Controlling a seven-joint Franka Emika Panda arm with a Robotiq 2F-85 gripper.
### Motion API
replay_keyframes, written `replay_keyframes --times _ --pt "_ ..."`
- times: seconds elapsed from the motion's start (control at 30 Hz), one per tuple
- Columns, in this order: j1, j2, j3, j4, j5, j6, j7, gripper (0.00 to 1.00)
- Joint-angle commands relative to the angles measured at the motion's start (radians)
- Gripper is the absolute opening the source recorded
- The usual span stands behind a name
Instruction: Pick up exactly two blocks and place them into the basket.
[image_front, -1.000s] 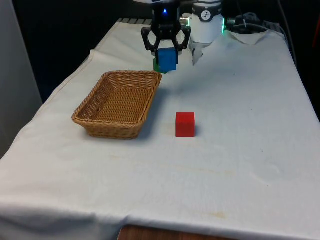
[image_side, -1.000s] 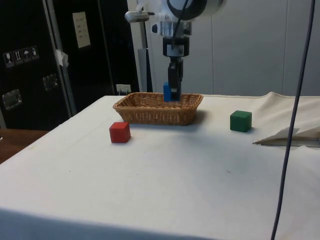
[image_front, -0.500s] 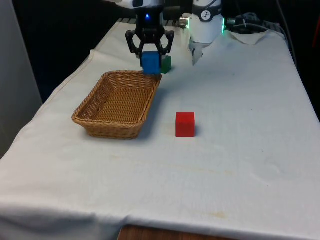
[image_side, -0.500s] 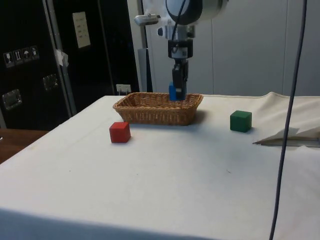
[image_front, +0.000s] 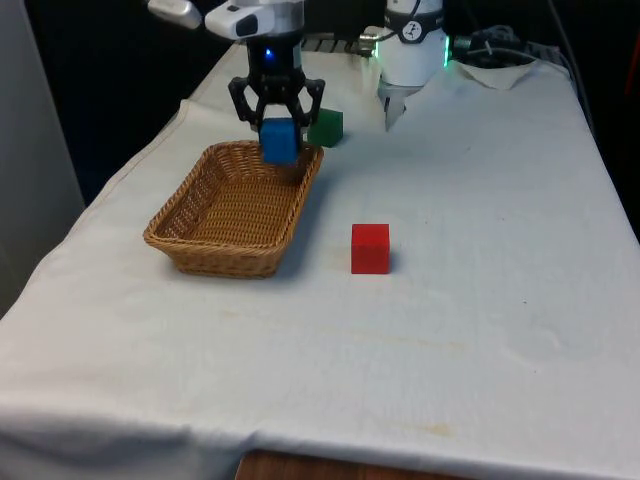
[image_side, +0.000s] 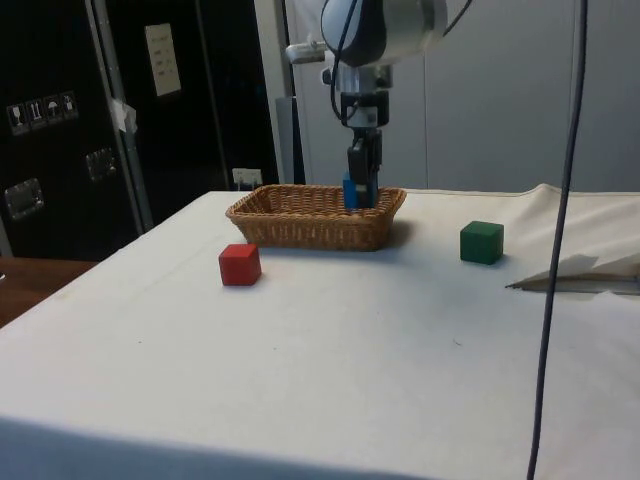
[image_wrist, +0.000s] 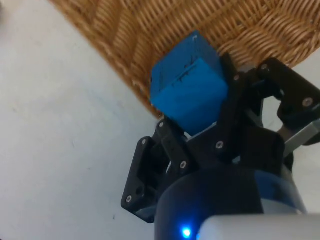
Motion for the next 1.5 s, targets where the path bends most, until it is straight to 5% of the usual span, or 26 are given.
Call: replay_keyframes --times 0.0,0.07,0.1,0.13,0.2,0.3,0.33,0.37,0.53,0.83,1.13,1.27,1.3,1.47 --pt "-0.012 0.004 0.010 0.004 0.028 0.006 -0.020 0.03" --pt "-0.015 0.024 0.009 0.013 0.053 0.010 -0.035 0.03" --pt "-0.004 0.030 -0.002 0.013 0.039 0.004 -0.023 0.03" --pt "-0.016 0.034 0.009 0.017 0.066 0.012 -0.042 0.03" --pt "-0.018 0.066 0.010 0.031 0.105 0.020 -0.059 0.03" --pt "-0.018 0.094 0.013 0.044 0.143 0.025 -0.073 0.03" --pt "-0.006 0.102 -0.002 0.045 0.131 0.017 -0.063 0.03" --pt "-0.018 0.103 0.013 0.048 0.156 0.025 -0.078 0.03" --pt "-0.014 0.135 0.009 0.067 0.215 0.021 -0.110 0.03" --pt "-0.002 0.125 -0.017 0.073 0.205 0.007 -0.101 0.03" --pt "-0.006 0.120 -0.024 0.083 0.207 -0.002 -0.103 0.03" --pt "-0.006 0.119 -0.022 0.084 0.211 0.000 -0.105 0.29" --pt "-0.008 0.123 -0.023 0.088 0.210 -0.004 -0.104 0.29" --pt "-0.009 0.125 -0.022 0.091 0.212 -0.004 -0.105 0.88"
